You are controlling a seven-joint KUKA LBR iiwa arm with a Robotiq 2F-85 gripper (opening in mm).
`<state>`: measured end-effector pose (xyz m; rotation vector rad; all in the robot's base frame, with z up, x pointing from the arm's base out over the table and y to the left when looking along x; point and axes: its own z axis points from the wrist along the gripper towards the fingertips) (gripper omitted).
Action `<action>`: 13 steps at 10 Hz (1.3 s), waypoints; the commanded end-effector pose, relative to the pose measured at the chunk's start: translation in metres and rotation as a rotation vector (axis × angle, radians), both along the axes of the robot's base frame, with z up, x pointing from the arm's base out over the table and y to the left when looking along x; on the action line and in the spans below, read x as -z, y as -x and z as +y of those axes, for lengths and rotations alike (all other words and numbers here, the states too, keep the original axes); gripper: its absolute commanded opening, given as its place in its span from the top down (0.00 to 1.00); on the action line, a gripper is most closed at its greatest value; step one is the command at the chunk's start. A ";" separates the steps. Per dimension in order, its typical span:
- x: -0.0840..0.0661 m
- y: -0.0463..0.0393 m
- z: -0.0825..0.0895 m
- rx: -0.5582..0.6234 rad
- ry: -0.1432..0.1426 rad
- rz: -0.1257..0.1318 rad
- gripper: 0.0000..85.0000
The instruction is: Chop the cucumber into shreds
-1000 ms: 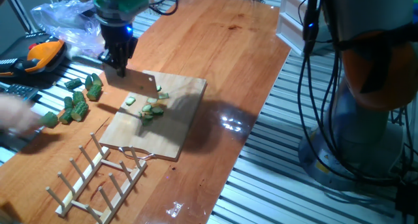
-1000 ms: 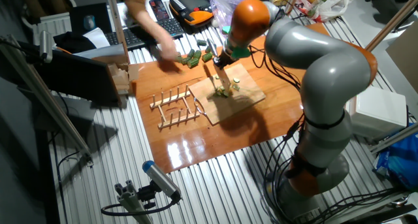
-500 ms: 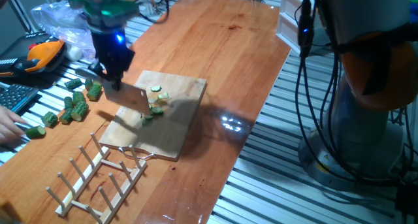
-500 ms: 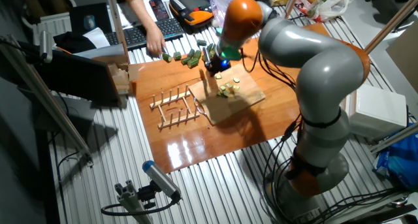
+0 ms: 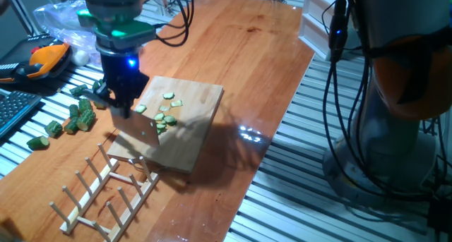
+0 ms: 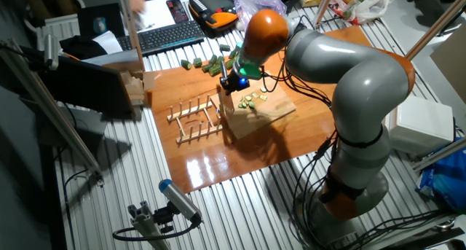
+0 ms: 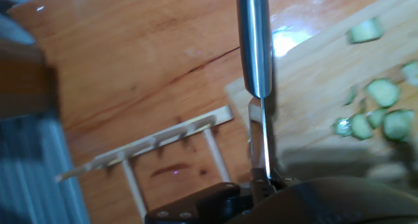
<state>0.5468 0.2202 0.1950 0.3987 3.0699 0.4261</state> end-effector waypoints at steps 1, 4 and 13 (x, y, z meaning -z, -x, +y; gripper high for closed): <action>-0.001 -0.0012 -0.002 -0.001 -0.016 0.006 1.00; -0.001 -0.0032 -0.002 -0.017 0.034 -0.022 1.00; 0.008 -0.0193 -0.001 -0.282 0.143 -0.025 1.00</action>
